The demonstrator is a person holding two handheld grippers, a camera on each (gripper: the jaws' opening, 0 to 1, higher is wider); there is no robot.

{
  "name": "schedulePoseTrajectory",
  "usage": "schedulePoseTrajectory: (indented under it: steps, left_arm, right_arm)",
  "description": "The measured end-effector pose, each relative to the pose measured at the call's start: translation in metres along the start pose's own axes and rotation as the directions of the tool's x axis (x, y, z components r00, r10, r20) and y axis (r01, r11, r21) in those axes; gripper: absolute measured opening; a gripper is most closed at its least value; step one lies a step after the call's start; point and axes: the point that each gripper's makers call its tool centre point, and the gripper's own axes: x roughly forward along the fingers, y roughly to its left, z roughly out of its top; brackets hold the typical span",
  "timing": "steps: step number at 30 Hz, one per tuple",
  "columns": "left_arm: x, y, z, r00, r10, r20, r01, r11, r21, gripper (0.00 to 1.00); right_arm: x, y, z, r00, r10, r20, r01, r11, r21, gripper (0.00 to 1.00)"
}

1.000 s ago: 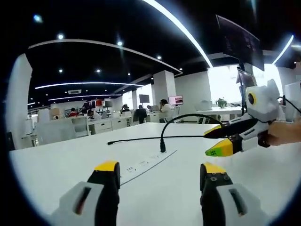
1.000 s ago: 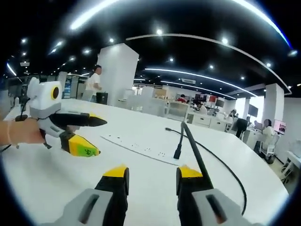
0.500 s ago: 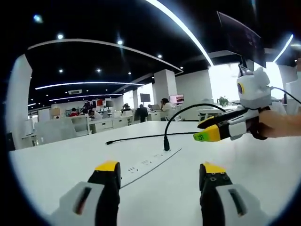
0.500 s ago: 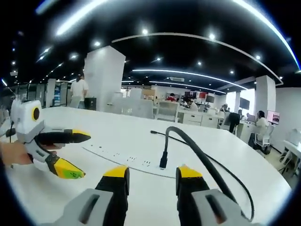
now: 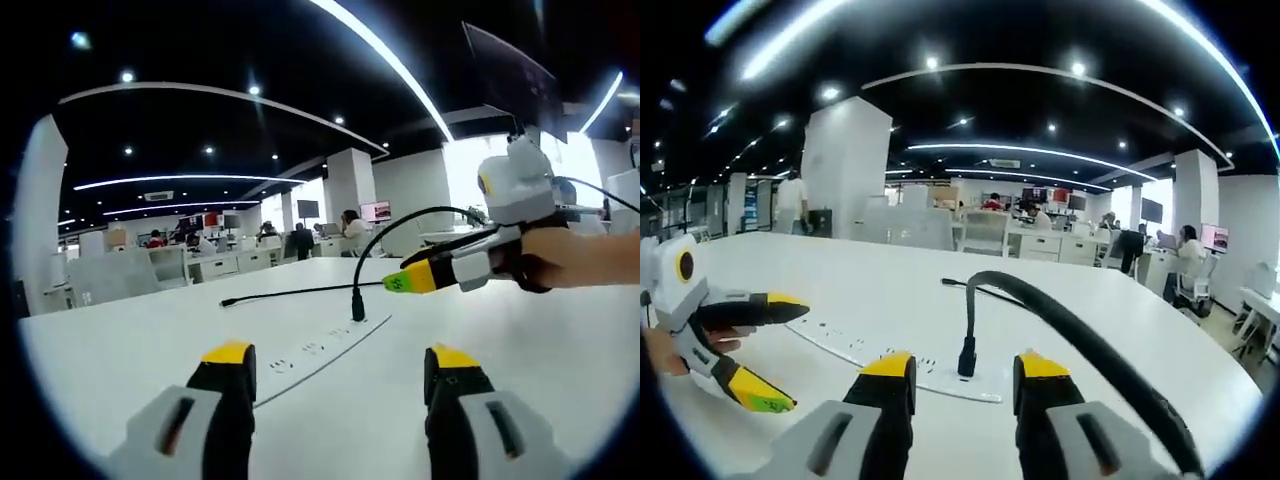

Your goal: Locate the USB plug end of the data cable currently connected to the USB port on the desk. Grip the plug, withdraw it from the port, and place it onto the desktop.

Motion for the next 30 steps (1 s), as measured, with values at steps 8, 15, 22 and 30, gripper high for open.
schedulePoseTrajectory:
  steps: [8,15,22,30]
  left_arm:
    - [0.006,0.0,-0.002,1.0,-0.015,0.025,0.016,1.0,-0.021,0.68]
    - [0.012,-0.001,0.0,0.998,-0.036,0.049,0.038,0.999,-0.037,0.68]
    - [0.008,0.0,-0.001,0.998,-0.039,0.056,0.042,0.998,-0.047,0.68]
    - [0.006,-0.004,-0.001,0.998,-0.035,0.058,0.037,0.999,-0.035,0.68]
  right_arm:
    - [0.018,-0.003,0.001,1.0,-0.005,0.006,0.005,1.0,0.028,0.4]
    - [0.024,-0.003,0.01,0.999,-0.015,0.042,0.013,0.999,0.031,0.39]
    - [0.03,0.005,0.027,0.991,-0.012,0.13,0.003,0.998,0.065,0.39]
    - [0.028,-0.001,0.035,0.986,-0.037,0.165,0.022,0.995,0.093,0.37]
